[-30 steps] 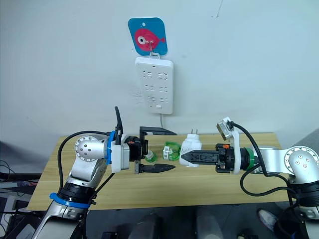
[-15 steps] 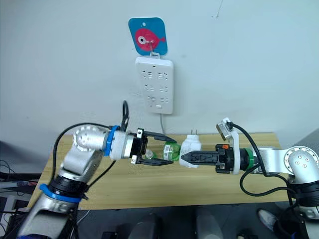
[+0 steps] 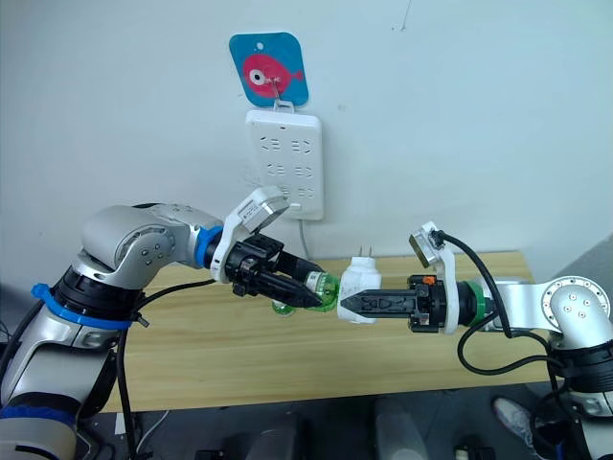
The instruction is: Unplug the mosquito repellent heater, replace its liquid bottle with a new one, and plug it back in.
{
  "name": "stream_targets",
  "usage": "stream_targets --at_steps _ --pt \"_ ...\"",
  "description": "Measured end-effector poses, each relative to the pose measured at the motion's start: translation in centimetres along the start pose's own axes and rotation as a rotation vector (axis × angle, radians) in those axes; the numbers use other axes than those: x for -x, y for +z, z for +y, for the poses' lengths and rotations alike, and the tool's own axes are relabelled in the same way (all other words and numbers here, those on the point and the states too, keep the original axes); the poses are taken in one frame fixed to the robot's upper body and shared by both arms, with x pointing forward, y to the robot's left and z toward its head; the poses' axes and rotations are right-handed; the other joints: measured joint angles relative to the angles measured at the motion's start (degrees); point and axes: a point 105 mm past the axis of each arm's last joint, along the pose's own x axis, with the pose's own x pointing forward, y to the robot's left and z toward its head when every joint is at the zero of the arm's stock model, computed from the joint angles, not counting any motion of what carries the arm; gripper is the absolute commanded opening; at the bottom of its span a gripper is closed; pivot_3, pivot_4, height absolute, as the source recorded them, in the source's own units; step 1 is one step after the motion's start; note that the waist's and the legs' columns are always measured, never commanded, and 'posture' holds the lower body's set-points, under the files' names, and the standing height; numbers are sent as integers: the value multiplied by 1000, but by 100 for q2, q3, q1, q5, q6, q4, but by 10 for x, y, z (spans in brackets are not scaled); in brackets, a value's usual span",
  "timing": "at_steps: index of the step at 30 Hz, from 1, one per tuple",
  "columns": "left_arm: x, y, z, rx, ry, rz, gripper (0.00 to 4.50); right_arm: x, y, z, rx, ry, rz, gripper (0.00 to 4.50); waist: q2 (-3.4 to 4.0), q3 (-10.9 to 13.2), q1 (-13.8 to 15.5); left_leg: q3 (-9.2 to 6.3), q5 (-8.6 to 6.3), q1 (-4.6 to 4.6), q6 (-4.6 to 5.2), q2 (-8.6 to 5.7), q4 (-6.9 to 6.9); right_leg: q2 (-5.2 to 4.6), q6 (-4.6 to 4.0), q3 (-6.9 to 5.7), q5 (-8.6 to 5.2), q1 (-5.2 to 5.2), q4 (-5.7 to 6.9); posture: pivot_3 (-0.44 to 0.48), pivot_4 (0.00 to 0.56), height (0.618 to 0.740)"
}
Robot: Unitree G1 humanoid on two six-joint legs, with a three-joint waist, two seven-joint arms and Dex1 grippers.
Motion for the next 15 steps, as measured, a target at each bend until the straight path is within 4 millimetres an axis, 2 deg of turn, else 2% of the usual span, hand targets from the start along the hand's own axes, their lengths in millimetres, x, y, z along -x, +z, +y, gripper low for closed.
stream_targets --at_steps 2,5,8,12,15 --pt "0 -1 0 -58 10 -7 4469 0 0 0 -1 -1 0 3088 0 0 5 3 0 0 0 -3 2 -4 0 2 0 1 0 -67 181 740" --pt "5 0 -3 -220 53 -20 4493 1 -1 -1 -8 -3 -3 3088 0 0 7 8 0 2 0 -4 1 -9 0 6 0 1 -3 -62 182 740" --pt "10 -9 -6 -317 86 11 4493 3 -3 -5 -27 -16 -11 3088 0 0 19 5 0 -1 0 -5 -1 -10 0 2 0 0 -4 -59 183 740" --pt "15 -25 -10 -594 155 53 4493 8 -2 -7 -31 -34 -23 3088 1 -1 59 10 0 -2 -1 -6 -1 -16 -1 5 1 0 -8 -54 182 740" --pt "17 -27 -11 -827 203 48 4493 9 -1 -9 -39 -39 -31 3088 2 -1 140 14 0 2 0 -10 1 -19 -1 6 1 6 -8 -49 182 740"
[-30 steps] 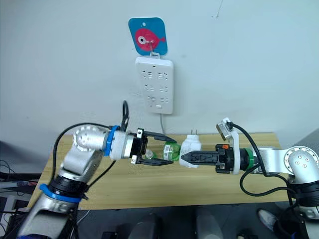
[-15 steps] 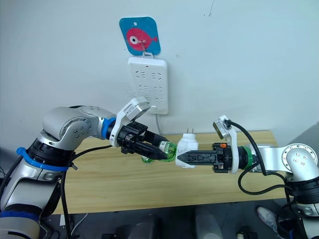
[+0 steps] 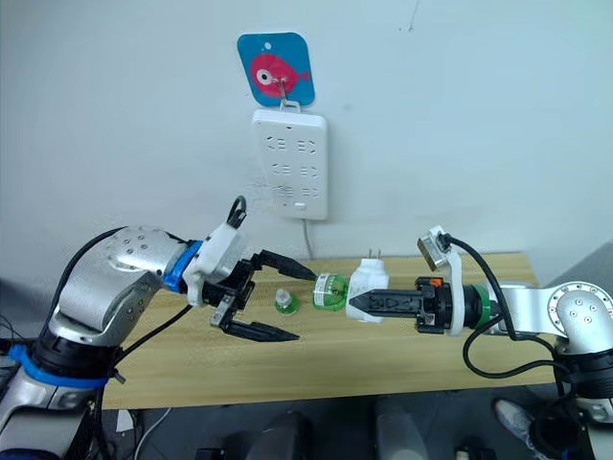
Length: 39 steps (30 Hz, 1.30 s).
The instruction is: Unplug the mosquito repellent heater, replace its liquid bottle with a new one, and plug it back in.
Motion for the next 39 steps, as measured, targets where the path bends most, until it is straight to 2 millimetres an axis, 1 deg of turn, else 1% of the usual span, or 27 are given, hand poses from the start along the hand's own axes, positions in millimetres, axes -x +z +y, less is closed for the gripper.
stream_targets --at_steps 2,4,6,9,11,13,15,18,20,23,24,29,30,32,34,35,36,37,39 --pt "-1 -2 0 -137 56 -33 4493 0 0 -1 -3 -1 -3 3088 1 -1 15 0 0 0 1 0 2 -2 0 -1 0 3 -3 -49 181 740" --pt "-5 -6 2 -294 170 -109 4493 -1 1 0 -3 6 -7 3088 1 -1 31 -1 -1 -1 1 -2 4 -5 0 -3 1 6 -6 -46 180 740" --pt "-11 -8 0 -382 220 -145 4493 -4 2 1 -1 19 -9 3088 -2 -2 43 -4 -1 -7 1 -2 7 -6 2 -7 3 5 -8 -46 180 740" --pt "-13 -6 0 -483 257 -158 4493 -4 2 1 3 19 -9 3088 -1 -2 42 -5 -1 -7 2 -3 5 -6 3 -7 4 4 -6 -46 180 740" --pt "-18 -6 2 -537 269 -166 4493 -5 3 1 6 17 -9 3088 -2 -2 42 -5 -1 -7 3 -4 6 -7 4 -8 5 5 -5 -46 179 740" --pt "-21 -8 4 -560 277 -160 4493 -5 4 2 9 15 -9 3088 -2 -2 35 -5 -1 -6 3 -4 6 -6 4 -8 5 5 -1 -44 179 740" --pt "-21 -8 11 -578 304 -157 4493 -6 4 2 12 15 -9 3088 -2 -2 33 -6 -1 -4 3 -4 7 -5 4 -9 5 5 2 -44 179 740" --pt "-22 -5 14 -611 311 -167 3911 -6 4 2 12 15 -9 3088 -2 -2 27 -5 -1 -3 4 -4 6 -5 4 -8 5 5 3 -46 179 740" --pt "-25 -5 14 -612 306 -169 3355 -6 4 2 12 15 -9 3088 -2 -2 27 -5 -1 -3 4 -4 6 -5 4 -8 5 5 2 -46 178 740" --pt "-28 -9 12 -599 284 -153 2383 -6 4 2 13 14 -10 3088 -2 -2 26 -6 -1 -3 4 -4 6 -4 4 -9 5 5 3 -47 180 740" --pt "-28 -9 12 -598 284 -152 2278 -6 4 2 13 13 -10 3088 -2 -2 26 -6 -1 -3 4 -4 6 -5 4 -9 5 5 3 -47 180 740" --pt "-29 -7 14 -574 284 -147 2275 -5 6 2 17 11 -17 3088 -2 -2 23 -5 -1 -1 4 -4 6 -4 4 -7 5 6 3 -47 180 740" --pt "-28 -6 14 -556 274 -144 2275 -5 6 2 16 12 -16 3088 -2 -2 23 -5 -1 -1 4 -4 6 -4 4 -8 5 6 4 -49 182 740" --pt "-27 -5 13 -468 232 -131 2275 -6 4 2 13 13 -9 3088 -1 -2 13 -8 -1 -2 4 -2 5 -2 5 -10 5 5 5 -37 184 740" --pt "-27 -2 16 -273 148 -86 2275 -6 3 1 12 7 -2 3088 -2 -1 3 -15 -1 -6 4 -2 6 1 5 -15 5 5 7 -29 183 740" --pt "-27 1 19 -106 89 -51 2275 -6 2 0 10 4 3 3088 -2 -1 10 -22 -1 -7 4 -3 7 2 6 -20 4 6 9 -29 183 740" --pt "-26 3 21 -28 64 -30 2275 -6 2 0 9 4 6 3088 -2 -1 11 -24 -1 -7 4 -5 8 3 6 -22 4 8 6 -28 182 740" --pt "-25 6 24 106 24 -3 2275 -6 2 1 10 5 7 3088 -2 -1 10 -23 -1 -3 5 -8 8 8 7 -23 3 12 6 -28 182 740" --pt "-25 9 28 298 -49 36 2275 -6 1 1 12 4 15 3088 -2 -1 -2 -17 -1 -1 5 -8 7 35 8 -20 3 12 4 -27 179 740"
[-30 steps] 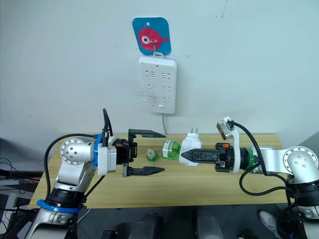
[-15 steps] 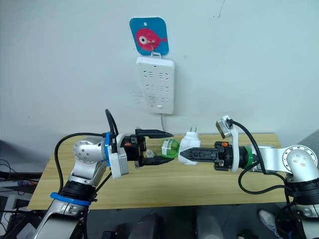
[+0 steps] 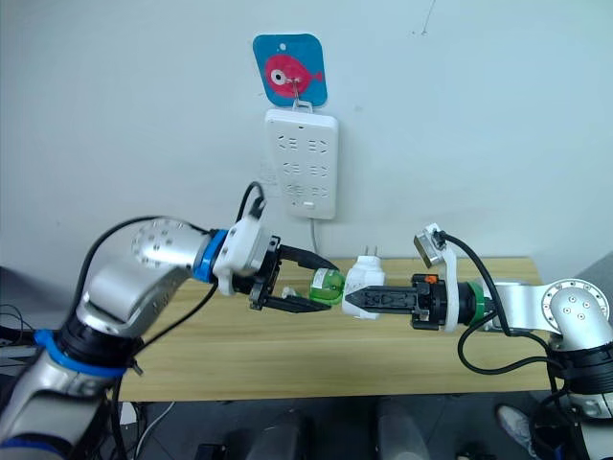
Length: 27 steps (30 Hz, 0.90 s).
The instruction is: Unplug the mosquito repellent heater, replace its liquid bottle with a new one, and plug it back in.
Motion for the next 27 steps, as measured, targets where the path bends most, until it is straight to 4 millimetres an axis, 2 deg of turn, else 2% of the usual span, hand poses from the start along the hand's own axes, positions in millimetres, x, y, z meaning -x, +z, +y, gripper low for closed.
stream_targets --at_steps 5,11,13,19,23,27 --pt "3 3 3 400 -89 37 2275 -2 -2 2 9 3 13 3088 0 0 -23 -2 0 -7 0 10 -2 11 0 2 0 -13 3 -38 177 740" --pt "6 -2 1 611 -122 23 2275 -1 -6 4 24 -8 29 3088 0 0 -40 -1 1 -5 -2 17 -3 -8 -2 9 0 -16 3 -48 176 740" --pt "15 -9 3 675 -88 28 2275 3 -6 1 20 -32 27 3088 0 0 -45 5 1 -2 -2 15 -2 -9 -2 15 0 -16 4 -49 176 740" --pt "32 -22 9 752 -10 37 2275 2 -9 6 31 -10 41 3088 0 0 -38 5 1 -3 -2 13 -2 -13 -2 14 0 -16 4 -49 176 740" --pt "36 -23 6 704 -27 27 2275 4 -9 5 31 -19 41 3088 1 0 -34 9 1 -6 -3 10 -3 -26 -2 16 0 -20 0 -53 183 740" --pt "42 -26 3 623 -19 -29 2275 19 -7 -12 23 -147 4 3088 1 1 -10 6 2 -16 -4 8 -2 -34 -2 12 0 -25 -3 -55 192 740"
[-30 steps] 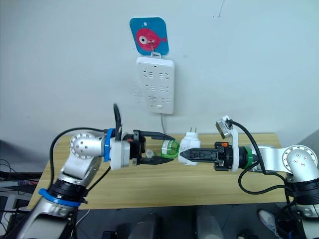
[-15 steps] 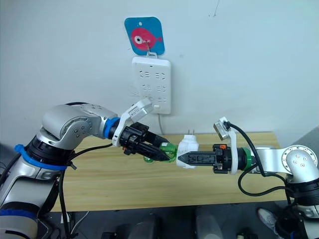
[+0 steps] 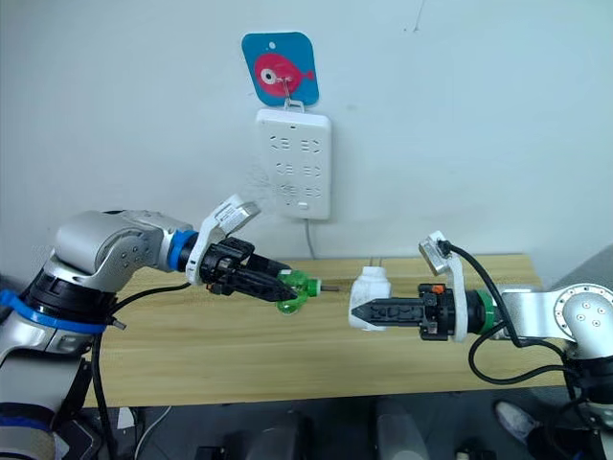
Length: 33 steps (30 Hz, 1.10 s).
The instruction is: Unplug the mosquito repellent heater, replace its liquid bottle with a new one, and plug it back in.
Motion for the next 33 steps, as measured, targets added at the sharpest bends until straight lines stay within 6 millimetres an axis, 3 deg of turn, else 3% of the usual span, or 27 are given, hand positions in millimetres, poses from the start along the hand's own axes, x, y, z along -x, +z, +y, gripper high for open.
stream_targets --at_steps 5,8,16,31,33 --pt "3 -19 7 -205 96 -7 2275 32 -4 -47 11 -329 3 3088 0 1 14 5 0 -2 1 -4 0 -7 0 3 0 0 -6 -51 207 740" --pt "-7 -30 8 -341 134 -2 2275 55 -15 -83 6 -575 49 3088 0 1 22 5 0 -6 1 -5 0 -9 0 3 0 -1 -6 -47 215 740" --pt "-30 -31 5 -611 192 -37 2275 100 -36 -148 122 -1020 230 3088 10 16 19 8 -1 -2 3 -7 0 -8 0 4 0 1 -1 -39 250 740" --pt "-45 -40 5 -627 278 -101 2275 103 -23 -185 170 -1119 294 3088 16 315 3 6 -2 9 4 -6 0 -8 -1 5 1 8 5 -35 314 740" --pt "-47 -39 5 -624 284 -113 2275 104 -20 -185 162 -1126 287 3811 16 339 3 5 -2 8 4 -6 0 -8 -1 6 1 8 4 -39 319 740"
